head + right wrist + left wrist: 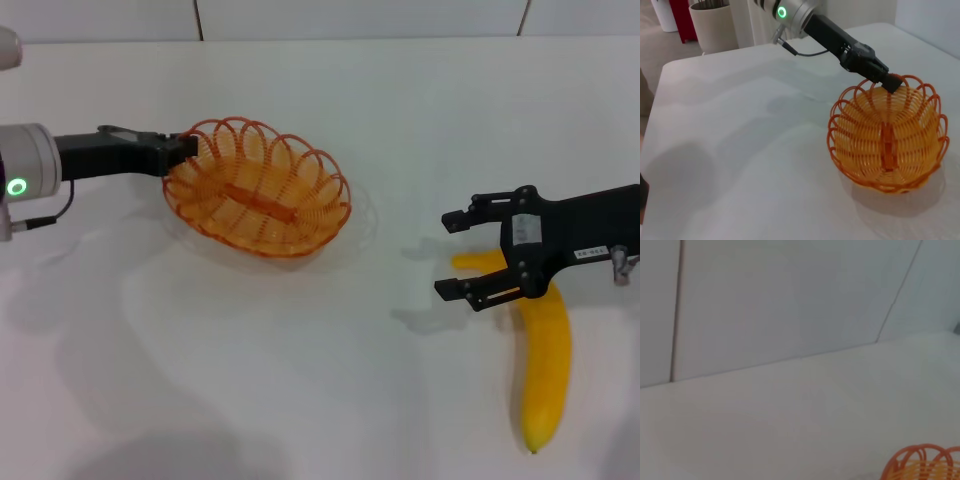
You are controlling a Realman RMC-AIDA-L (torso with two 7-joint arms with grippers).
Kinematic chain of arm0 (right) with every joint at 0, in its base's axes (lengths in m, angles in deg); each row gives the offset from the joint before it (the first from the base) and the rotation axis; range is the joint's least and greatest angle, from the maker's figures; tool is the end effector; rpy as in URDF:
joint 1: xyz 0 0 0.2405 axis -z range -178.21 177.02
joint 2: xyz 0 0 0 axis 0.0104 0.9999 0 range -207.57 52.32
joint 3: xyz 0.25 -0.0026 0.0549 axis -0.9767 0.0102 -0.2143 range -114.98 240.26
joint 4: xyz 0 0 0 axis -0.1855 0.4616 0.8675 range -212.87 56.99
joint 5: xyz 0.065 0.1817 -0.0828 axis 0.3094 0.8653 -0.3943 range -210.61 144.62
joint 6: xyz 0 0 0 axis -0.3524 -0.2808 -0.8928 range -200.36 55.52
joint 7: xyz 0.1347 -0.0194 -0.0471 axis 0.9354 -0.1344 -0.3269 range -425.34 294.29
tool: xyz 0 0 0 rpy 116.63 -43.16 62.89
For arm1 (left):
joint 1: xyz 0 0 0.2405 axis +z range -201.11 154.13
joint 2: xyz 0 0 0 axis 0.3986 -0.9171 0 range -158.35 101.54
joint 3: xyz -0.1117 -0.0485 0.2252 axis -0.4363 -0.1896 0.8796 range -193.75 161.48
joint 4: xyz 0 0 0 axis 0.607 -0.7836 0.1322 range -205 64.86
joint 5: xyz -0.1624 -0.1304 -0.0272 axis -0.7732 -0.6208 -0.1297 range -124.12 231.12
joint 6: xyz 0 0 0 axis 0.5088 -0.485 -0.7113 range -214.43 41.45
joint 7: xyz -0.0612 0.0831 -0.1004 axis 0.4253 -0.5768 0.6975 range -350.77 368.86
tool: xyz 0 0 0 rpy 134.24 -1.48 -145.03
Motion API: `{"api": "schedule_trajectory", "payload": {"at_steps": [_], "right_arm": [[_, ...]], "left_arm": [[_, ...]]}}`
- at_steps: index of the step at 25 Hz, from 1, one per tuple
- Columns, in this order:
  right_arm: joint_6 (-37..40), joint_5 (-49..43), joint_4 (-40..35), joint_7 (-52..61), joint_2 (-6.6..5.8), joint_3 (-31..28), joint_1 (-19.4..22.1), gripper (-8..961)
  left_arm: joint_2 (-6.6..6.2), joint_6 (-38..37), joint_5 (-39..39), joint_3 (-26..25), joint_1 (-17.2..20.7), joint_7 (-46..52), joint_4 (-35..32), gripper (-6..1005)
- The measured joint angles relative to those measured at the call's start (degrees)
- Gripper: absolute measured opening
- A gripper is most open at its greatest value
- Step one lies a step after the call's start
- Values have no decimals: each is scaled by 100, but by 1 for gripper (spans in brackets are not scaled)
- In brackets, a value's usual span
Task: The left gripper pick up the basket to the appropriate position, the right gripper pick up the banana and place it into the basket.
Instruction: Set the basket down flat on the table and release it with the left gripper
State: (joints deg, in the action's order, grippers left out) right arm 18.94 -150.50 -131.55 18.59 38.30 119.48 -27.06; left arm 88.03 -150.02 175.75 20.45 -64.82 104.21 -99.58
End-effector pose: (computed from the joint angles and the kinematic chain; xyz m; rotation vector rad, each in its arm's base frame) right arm 0.2547 0.3234 0.0179 -2.9445 0.3546 0.2905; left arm -0.2665 0.4107 0.0012 -2.4151 -0.9570 -0.4375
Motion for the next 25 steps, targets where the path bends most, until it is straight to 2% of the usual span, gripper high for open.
{"api": "schedule_trajectory", "payload": {"at_steps": [12, 25], "right_arm": [[10, 0, 0, 0, 0, 10, 0, 887], [13, 0, 4, 0, 9, 5, -5, 887]], "left_arm": [[-2, 249, -744, 6, -8, -505, 676, 73], [12, 309, -922, 14, 35, -558, 1008, 72]]}}
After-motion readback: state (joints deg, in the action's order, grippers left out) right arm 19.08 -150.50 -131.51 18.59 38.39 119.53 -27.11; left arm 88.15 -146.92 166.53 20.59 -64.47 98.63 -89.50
